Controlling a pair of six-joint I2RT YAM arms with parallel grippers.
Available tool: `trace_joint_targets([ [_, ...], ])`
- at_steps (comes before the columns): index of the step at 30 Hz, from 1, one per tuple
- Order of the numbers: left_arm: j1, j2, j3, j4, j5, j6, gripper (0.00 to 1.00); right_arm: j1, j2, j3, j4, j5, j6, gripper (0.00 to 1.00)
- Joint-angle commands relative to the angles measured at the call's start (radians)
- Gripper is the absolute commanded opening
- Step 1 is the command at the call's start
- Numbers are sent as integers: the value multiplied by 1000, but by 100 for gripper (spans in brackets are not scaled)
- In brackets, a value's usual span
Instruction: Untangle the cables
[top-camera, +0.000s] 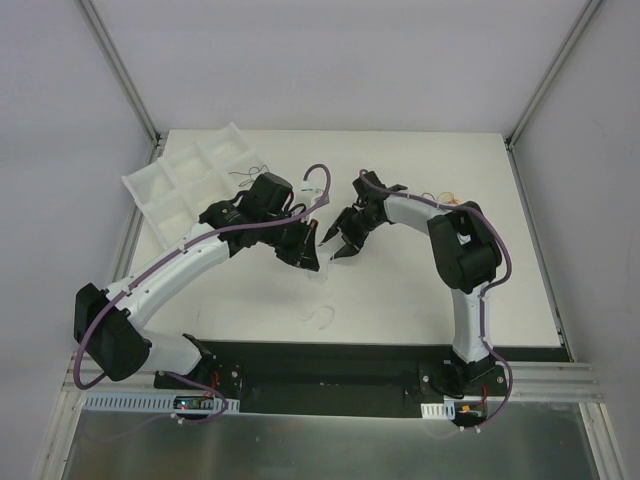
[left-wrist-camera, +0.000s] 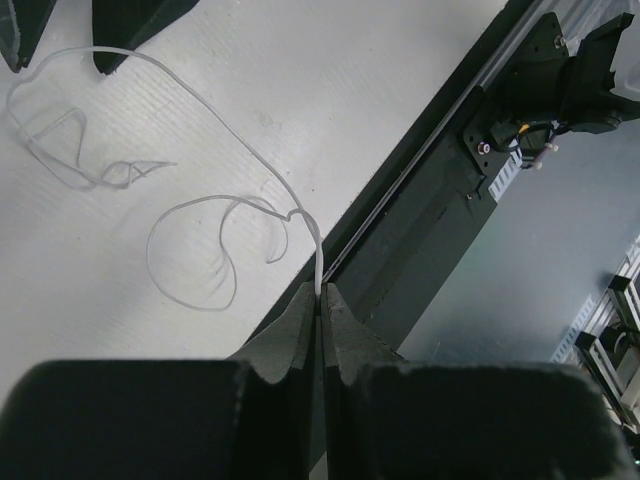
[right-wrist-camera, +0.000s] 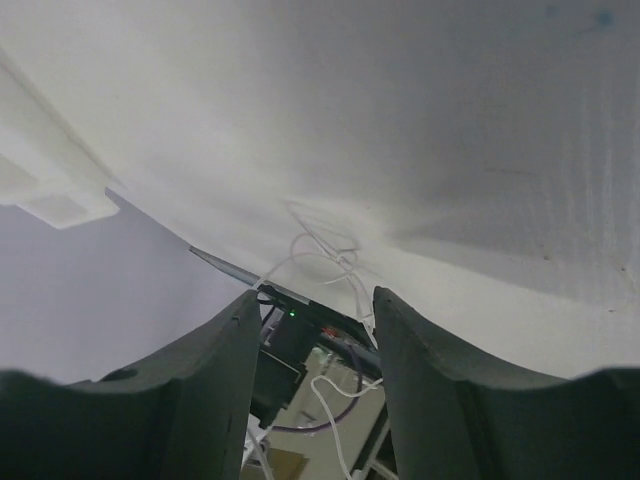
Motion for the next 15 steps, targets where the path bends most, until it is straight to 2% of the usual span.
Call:
trace_joint_targets([
  [1,0,-10,0,22,8,-3,0,23,-3,-54,3,-43,208,51],
  [15,0,-9,-16,36,14,0,0,78,-17,-88,-72,-37,355,48],
])
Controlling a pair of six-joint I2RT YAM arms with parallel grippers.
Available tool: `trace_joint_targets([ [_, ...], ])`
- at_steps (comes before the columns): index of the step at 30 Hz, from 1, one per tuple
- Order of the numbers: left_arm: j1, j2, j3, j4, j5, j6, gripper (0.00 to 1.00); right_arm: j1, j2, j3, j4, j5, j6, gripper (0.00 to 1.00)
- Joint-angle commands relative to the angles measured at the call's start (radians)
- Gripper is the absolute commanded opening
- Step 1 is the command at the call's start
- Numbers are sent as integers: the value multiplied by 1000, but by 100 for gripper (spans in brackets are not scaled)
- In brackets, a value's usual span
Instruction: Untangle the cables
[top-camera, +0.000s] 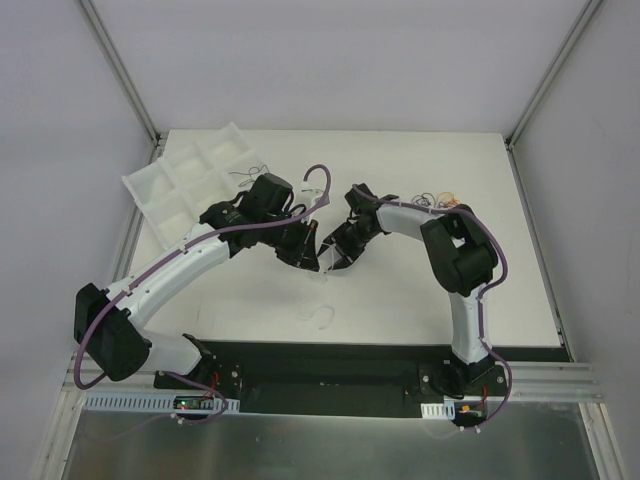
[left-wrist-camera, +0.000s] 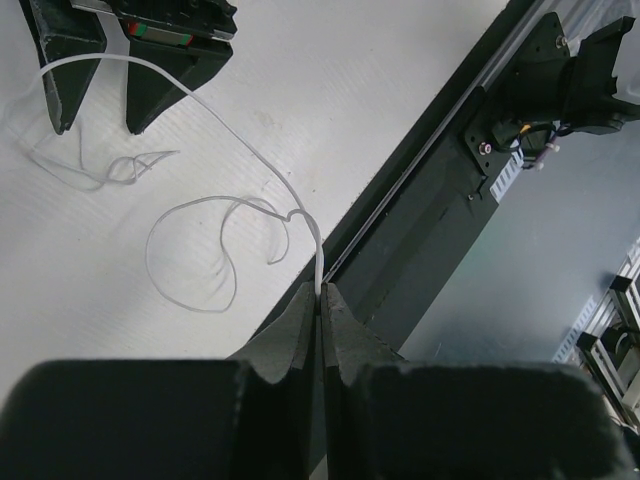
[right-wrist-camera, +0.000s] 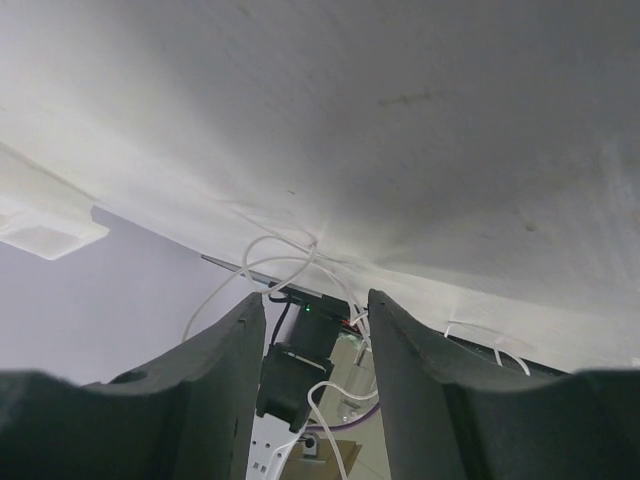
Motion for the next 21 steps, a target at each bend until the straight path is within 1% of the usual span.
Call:
trace_joint_targets([
  [1,0,-9,-7,26,15,-2,0,25,-18,2,-85,-22,164,48],
  [9,0,-13,-10,27,29,1,0,32,-24,2,-93,67,282,46],
  [14,0,-20,-18,27,35,1,0,33,-6,34,-100,102,336,48],
  [19,0,-21,-23,27,40,4,0,36,22,92,-103,107,339,52],
  [21,0,-23,-21,29,46,7,0,42,33,117,-122,98,327,51],
])
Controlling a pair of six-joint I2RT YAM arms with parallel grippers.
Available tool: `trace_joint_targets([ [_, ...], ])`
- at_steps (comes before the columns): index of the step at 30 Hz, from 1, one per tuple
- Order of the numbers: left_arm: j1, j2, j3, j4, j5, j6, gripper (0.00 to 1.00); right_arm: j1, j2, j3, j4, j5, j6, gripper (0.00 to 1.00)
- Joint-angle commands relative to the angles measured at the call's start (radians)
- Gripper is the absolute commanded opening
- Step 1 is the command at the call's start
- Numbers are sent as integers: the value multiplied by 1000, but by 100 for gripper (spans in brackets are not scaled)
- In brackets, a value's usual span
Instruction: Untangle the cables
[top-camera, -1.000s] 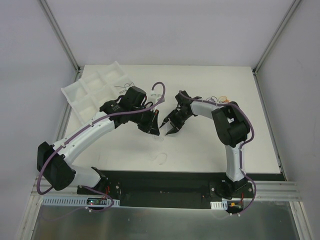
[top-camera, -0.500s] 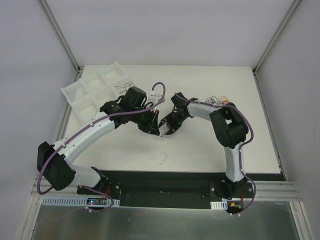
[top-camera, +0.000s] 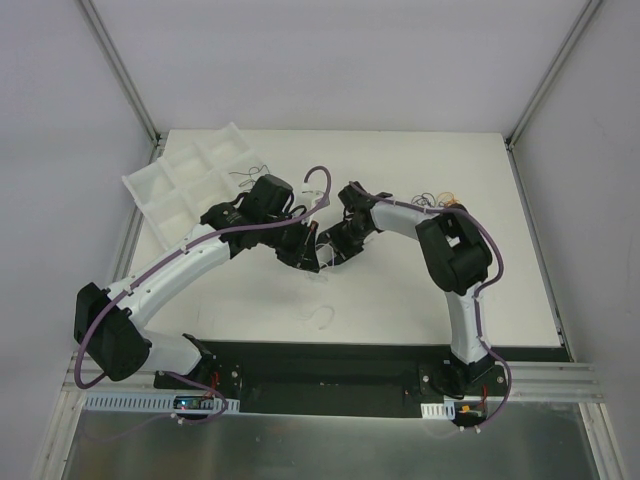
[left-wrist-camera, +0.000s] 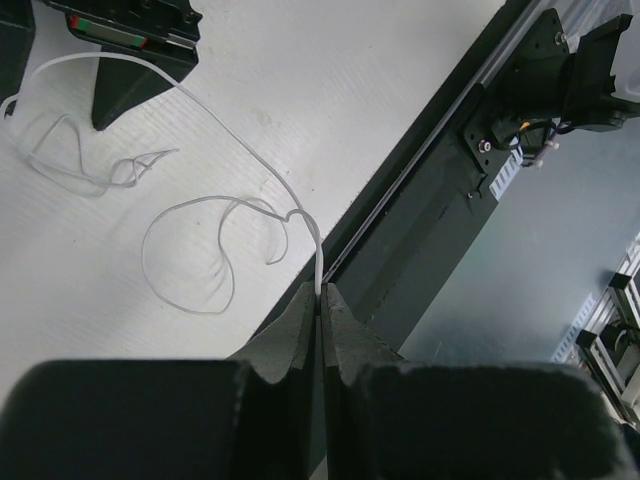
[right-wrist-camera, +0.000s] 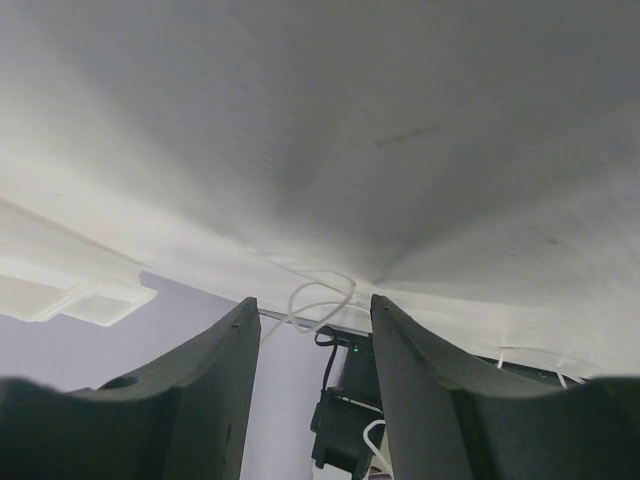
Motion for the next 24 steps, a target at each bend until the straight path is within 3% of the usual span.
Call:
trace_joint_targets([
  [1,0,-26,-7,12,39,12,0,12,16,73,-104,-11,129,49],
  [14,0,-32,-20,14,50,30,0,29,17,23,-127,-60,97,44],
  [19,0,-33,-18,12,53,24,0,29,69,84,-94,-74,107,27],
  [22,0,-52,-21,6,42,12,0,28,78,87,-98,-63,111,3],
  [24,0,-105,-29,0,3,7,0,18,71,75,-94,-53,103,0],
])
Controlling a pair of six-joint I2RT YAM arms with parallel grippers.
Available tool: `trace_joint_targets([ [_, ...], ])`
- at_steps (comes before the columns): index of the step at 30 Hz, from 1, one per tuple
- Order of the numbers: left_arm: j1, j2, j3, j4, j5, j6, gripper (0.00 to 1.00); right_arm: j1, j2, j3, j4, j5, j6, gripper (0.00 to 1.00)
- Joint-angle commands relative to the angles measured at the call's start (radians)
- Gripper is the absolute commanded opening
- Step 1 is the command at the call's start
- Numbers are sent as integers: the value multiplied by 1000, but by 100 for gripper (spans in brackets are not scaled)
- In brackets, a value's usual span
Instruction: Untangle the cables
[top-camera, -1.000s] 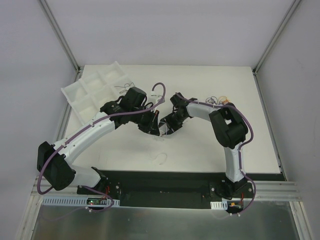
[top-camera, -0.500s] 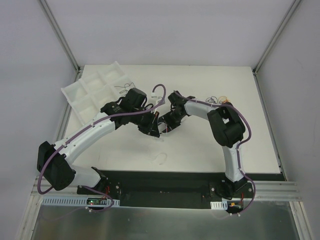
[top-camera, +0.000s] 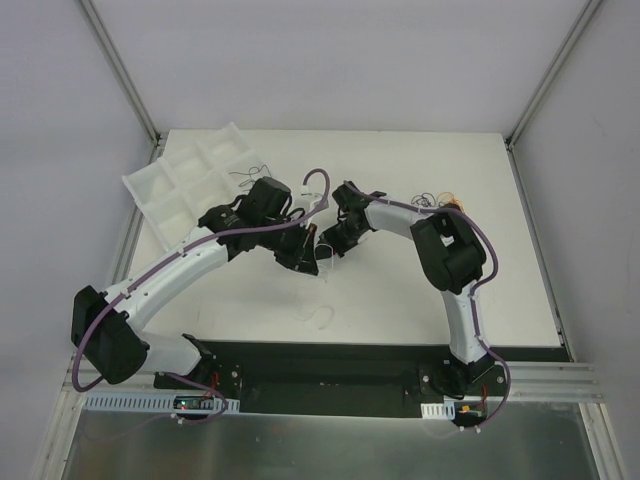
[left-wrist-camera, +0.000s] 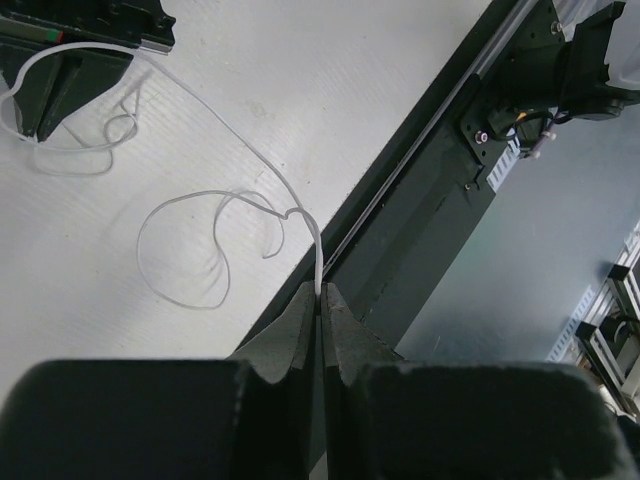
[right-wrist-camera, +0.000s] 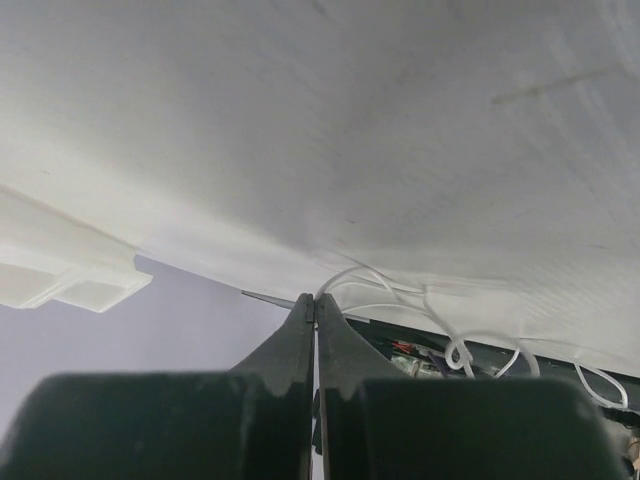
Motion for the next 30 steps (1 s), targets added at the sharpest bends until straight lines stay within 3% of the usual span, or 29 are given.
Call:
trace_joint_targets([
  [1,2,-127,-23,-4,-51,-1,0,-11,8,-7,-65,-4,88,0],
  [6,0,-358,-90,-4,-361,-28,0,-124,-68,-15,-54,122,-49,0],
  [12,0,-665,-196,-34,-769,-65,0,-310,-212,-159,67,130,-40,0],
  [20,0,-804,-141,-162,-1012,-39,0,-491,-299,-190,43,194,-184,0],
  [30,0,-793,-99,-234,-1085,-31,0,-528,-345,-7,-141,507,-586,0],
])
